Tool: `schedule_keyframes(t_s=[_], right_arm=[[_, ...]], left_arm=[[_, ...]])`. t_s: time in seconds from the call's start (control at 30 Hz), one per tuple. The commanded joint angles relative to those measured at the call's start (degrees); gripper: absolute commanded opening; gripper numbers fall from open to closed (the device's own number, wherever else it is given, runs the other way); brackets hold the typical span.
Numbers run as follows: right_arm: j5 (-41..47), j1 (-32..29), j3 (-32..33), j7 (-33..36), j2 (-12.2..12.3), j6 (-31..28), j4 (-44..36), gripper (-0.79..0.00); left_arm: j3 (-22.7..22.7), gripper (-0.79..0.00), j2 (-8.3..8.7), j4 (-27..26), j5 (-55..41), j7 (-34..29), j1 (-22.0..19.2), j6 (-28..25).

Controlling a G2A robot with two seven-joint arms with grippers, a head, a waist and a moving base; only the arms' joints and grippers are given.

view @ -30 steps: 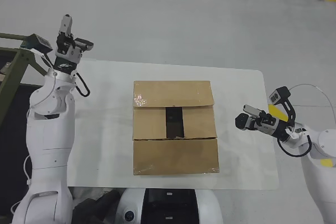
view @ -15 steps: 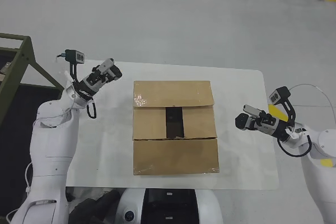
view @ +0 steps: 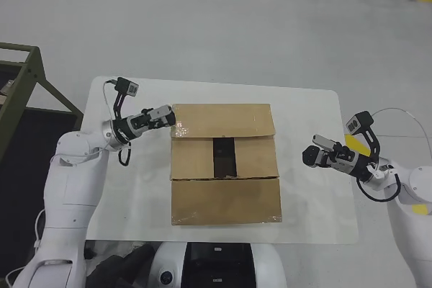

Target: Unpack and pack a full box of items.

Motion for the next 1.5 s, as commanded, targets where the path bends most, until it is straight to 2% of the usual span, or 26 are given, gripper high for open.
schedule_keyframes(t_s=[0.0,0.23,0.37,0.5,0.63,0.83,1.0,1.2,1.37,1.47], right_arm=[[0.0,0.0,0.0,0.0,0.0,0.0,0.0,0.0],[0.0,0.0,0.0,0.0,0.0,0.0,0.0,0.0],[0.0,0.0,0.0,0.0,0.0,0.0,0.0,0.0],[0.0,0.0,0.0,0.0,0.0,0.0,0.0,0.0],[0.0,0.0,0.0,0.0,0.0,0.0,0.0,0.0],[0.0,0.0,0.0,0.0,0.0,0.0,0.0,0.0],[0.0,0.0,0.0,0.0,0.0,0.0,0.0,0.0],[0.0,0.0,0.0,0.0,0.0,0.0,0.0,0.0],[0.0,0.0,0.0,0.0,0.0,0.0,0.0,0.0],[0.0,0.0,0.0,0.0,0.0,0.0,0.0,0.0]], left_arm=[[0.31,0.0,0.04,-1.41,-1.13,0.27,0.91,0.84],[0.56,0.0,0.4,-6.35,-3.04,0.0,4.84,2.8],[0.74,0.0,0.7,-8.08,-0.69,-0.04,6.66,2.48],[1.58,0.0,0.82,-7.98,3.19,1.99,7.43,1.65],[2.14,0.0,1.18,-7.21,5.03,0.91,7.77,3.97],[0.98,0.0,1.89,-6.13,1.44,-4.31,8.38,6.27],[-0.22,0.0,2.39,-6.82,-2.2,-7.82,9.48,6.21],[-0.8,0.0,2.87,-8.14,-3.44,-9.76,10.8,6.21],[-0.29,0.0,3.05,-7.32,-2.25,-7.59,11.22,6.43],[0.56,0.0,3.02,-5.73,-1.57,-5.05,9.99,7.06]])
